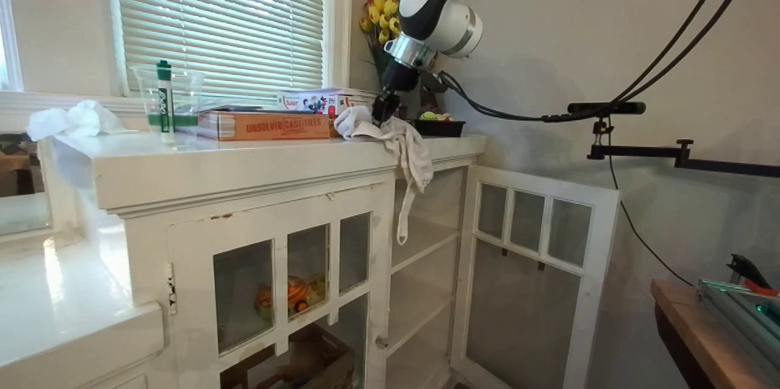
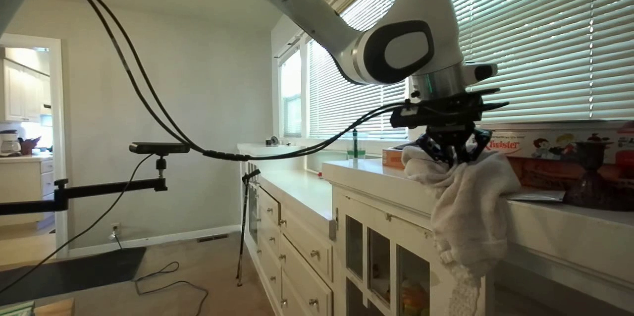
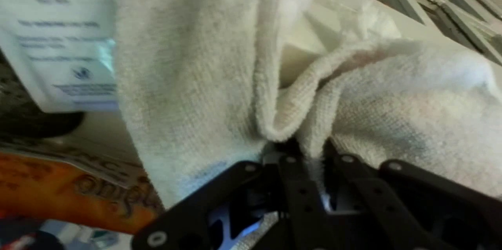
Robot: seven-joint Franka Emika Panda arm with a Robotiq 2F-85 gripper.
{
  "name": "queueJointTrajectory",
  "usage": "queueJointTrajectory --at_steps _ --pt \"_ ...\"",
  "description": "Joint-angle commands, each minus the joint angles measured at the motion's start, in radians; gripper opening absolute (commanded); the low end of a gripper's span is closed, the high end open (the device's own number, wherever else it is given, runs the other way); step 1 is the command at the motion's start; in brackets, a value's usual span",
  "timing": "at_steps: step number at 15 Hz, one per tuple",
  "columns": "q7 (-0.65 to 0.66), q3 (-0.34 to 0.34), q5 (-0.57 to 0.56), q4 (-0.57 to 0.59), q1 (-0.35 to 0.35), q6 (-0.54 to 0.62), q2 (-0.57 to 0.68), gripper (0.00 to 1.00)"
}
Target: Take the cloth off of the cabinet door and white the top of the cabinet with it
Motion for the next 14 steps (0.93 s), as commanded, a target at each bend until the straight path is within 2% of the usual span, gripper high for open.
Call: queueJointTrajectory --at_steps 1,4,7,10,14 --pt "-0.044 0.097 -0.009 0.059 0.019 -0.014 0.031 0.03" --pt "-0.091 0.172 -0.01 0.127 0.049 -0.038 0.067 0.03" --pt "-0.127 0.216 -0.007 0.196 0.073 -0.067 0.106 0.03" --pt "-0.141 0.221 0.002 0.212 0.064 -0.078 0.122 0.03" --pt "-0.123 0.187 0.006 0.171 0.026 -0.064 0.113 0.03"
